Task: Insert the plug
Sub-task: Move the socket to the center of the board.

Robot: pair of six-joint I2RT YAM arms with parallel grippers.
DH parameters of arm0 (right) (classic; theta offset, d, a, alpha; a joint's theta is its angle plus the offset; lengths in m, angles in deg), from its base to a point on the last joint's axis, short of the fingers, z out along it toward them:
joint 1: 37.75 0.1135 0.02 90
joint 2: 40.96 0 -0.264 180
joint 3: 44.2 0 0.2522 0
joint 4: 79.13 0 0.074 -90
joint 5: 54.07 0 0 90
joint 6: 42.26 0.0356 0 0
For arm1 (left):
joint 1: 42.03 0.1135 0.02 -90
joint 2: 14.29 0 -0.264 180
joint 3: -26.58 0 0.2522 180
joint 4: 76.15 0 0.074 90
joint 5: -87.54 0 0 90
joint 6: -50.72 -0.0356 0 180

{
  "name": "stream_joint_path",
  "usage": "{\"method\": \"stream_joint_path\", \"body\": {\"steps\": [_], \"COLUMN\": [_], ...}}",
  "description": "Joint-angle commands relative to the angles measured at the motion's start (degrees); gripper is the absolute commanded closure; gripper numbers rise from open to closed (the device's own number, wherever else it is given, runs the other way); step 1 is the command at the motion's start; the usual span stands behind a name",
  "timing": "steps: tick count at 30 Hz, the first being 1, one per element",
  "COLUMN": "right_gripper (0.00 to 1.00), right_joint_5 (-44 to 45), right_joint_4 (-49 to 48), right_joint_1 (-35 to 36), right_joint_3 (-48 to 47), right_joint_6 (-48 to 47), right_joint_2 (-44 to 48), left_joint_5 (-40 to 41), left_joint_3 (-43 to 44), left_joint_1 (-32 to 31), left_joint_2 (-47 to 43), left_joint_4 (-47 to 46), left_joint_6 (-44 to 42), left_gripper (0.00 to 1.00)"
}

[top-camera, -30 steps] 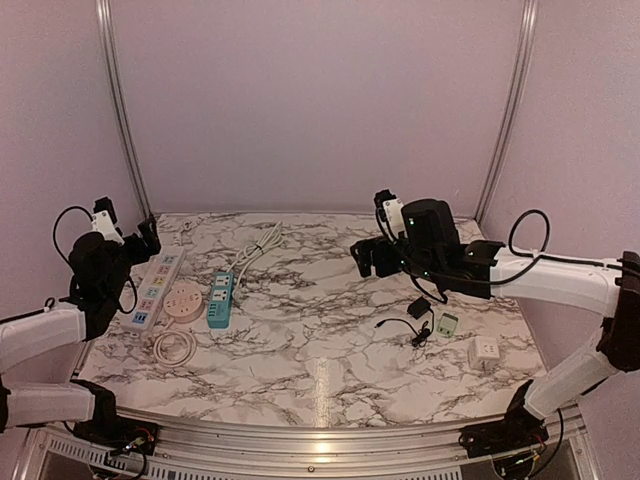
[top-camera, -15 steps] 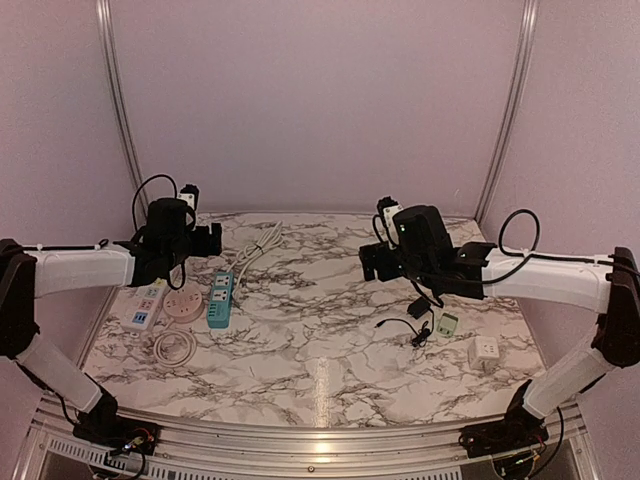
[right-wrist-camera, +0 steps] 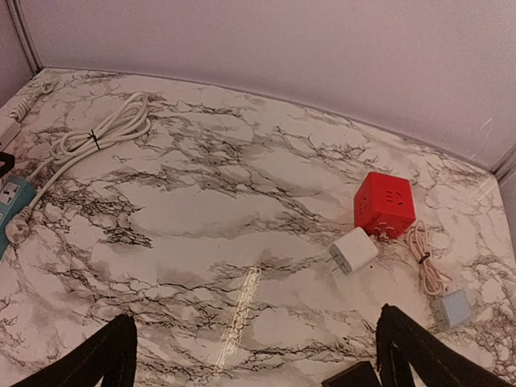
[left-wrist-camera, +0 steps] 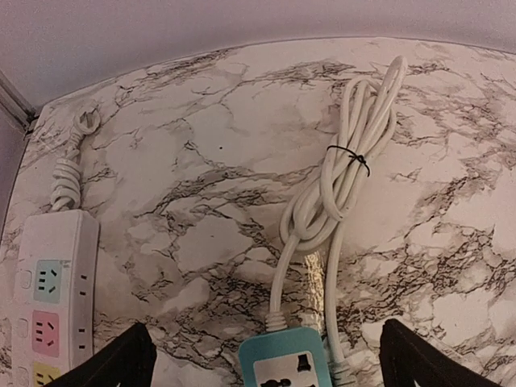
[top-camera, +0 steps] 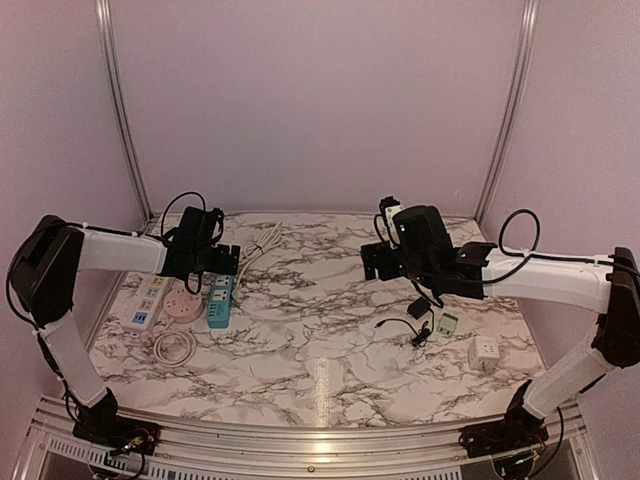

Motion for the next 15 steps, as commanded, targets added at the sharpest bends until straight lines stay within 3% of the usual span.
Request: {"method": "stream_joint_path", "body": {"steps": [1, 12, 15], "right_gripper": [0.02, 0.01, 0.01], "right_joint_5": [1.47, 1.58, 1.67], "right_joint_4": [0.33, 0.20, 0.31], "right_joint_1": [-0.17, -0.17, -0.20], "right_joint_3": [-2.03, -2.17, -2.14], "right_joint_6": [1.04, 1.04, 1.08], "right_joint_2": [0.60, 0.01, 0.14], "left_joint_5": [-0.40, -3.63, -4.04], "left_joint_3": [0.52, 0.34, 1.03], "left_joint_1": [0.10, 0.20, 0.20], "left_joint_2": [2.57, 4.86, 6.01], "left_joint_4": [3.74, 2.79, 3.49], "left_joint_6": [1.32, 2.64, 2.83], "left_gripper": [0.01, 0.19, 0.19]}}
